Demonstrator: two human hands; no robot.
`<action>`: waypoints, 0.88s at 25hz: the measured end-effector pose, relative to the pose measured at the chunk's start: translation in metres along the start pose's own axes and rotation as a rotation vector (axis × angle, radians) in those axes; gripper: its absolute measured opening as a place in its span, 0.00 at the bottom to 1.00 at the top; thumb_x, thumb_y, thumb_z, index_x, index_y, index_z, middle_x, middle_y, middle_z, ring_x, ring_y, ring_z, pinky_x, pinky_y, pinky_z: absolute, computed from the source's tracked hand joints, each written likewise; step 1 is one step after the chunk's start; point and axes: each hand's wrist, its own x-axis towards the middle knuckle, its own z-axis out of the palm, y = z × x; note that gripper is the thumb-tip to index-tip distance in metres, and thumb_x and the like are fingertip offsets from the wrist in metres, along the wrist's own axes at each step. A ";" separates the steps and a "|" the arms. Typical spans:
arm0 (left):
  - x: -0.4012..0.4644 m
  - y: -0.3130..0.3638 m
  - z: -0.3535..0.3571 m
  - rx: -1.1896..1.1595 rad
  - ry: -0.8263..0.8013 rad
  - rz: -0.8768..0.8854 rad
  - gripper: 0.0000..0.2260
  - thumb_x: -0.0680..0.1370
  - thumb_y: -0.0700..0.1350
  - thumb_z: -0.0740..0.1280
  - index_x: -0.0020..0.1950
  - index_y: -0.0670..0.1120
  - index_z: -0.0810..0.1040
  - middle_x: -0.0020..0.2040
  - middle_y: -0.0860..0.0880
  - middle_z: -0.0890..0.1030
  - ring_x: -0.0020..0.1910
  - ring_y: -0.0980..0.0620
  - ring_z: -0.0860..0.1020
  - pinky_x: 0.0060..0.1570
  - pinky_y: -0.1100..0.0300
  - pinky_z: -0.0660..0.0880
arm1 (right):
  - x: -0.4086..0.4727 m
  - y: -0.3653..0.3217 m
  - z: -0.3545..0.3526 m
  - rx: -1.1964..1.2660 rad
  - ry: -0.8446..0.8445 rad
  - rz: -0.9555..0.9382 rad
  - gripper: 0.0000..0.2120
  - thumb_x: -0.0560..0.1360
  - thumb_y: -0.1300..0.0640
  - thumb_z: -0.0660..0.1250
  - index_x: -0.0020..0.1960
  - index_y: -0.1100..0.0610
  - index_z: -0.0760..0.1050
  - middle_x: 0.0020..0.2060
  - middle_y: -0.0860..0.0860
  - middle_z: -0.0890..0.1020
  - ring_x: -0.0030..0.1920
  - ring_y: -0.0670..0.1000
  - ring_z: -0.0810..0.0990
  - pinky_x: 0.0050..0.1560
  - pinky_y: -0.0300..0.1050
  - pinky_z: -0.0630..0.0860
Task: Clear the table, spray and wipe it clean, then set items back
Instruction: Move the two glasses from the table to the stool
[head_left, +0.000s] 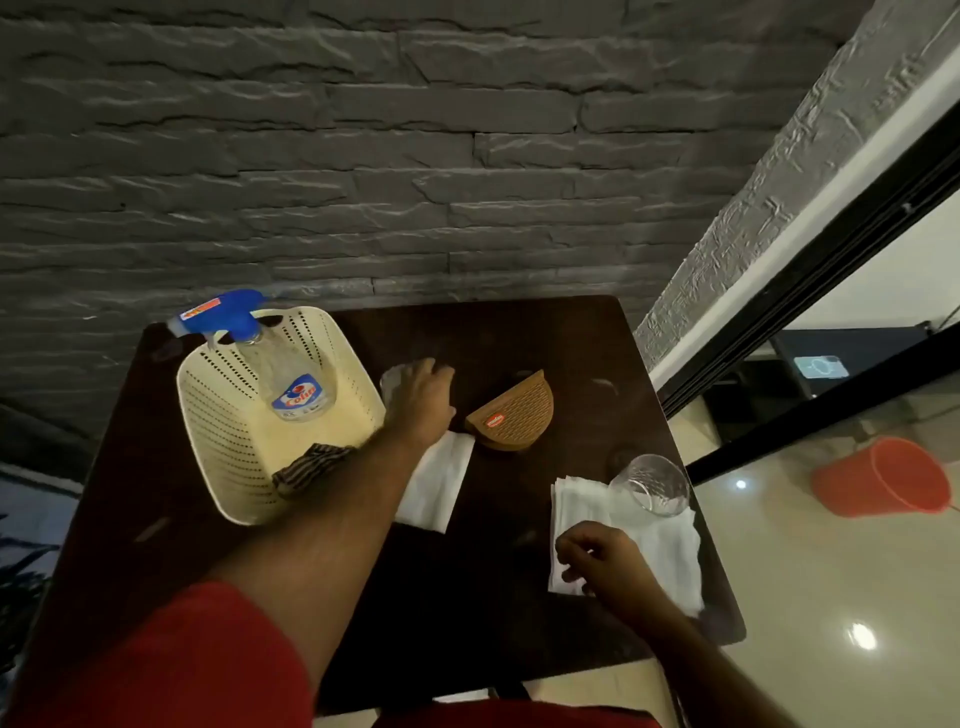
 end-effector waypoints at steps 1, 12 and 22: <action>0.005 -0.001 0.002 0.106 -0.035 -0.035 0.26 0.75 0.51 0.69 0.71 0.48 0.67 0.71 0.43 0.67 0.70 0.42 0.65 0.66 0.47 0.67 | 0.004 0.002 -0.007 0.013 0.003 -0.012 0.06 0.78 0.59 0.66 0.44 0.57 0.80 0.40 0.52 0.84 0.38 0.48 0.85 0.33 0.39 0.76; 0.036 0.002 0.027 0.052 -0.244 -0.347 0.31 0.76 0.45 0.69 0.76 0.53 0.61 0.79 0.43 0.45 0.76 0.33 0.45 0.68 0.39 0.65 | 0.021 0.009 -0.063 0.017 -0.002 -0.061 0.03 0.77 0.57 0.68 0.45 0.51 0.79 0.42 0.48 0.84 0.40 0.46 0.85 0.36 0.33 0.75; 0.045 -0.011 0.010 -0.005 -0.093 -0.460 0.17 0.78 0.41 0.64 0.67 0.43 0.72 0.63 0.36 0.74 0.61 0.36 0.75 0.57 0.46 0.74 | 0.032 0.009 -0.082 -0.181 0.250 -0.141 0.03 0.75 0.53 0.70 0.47 0.47 0.77 0.43 0.43 0.80 0.40 0.42 0.79 0.38 0.34 0.74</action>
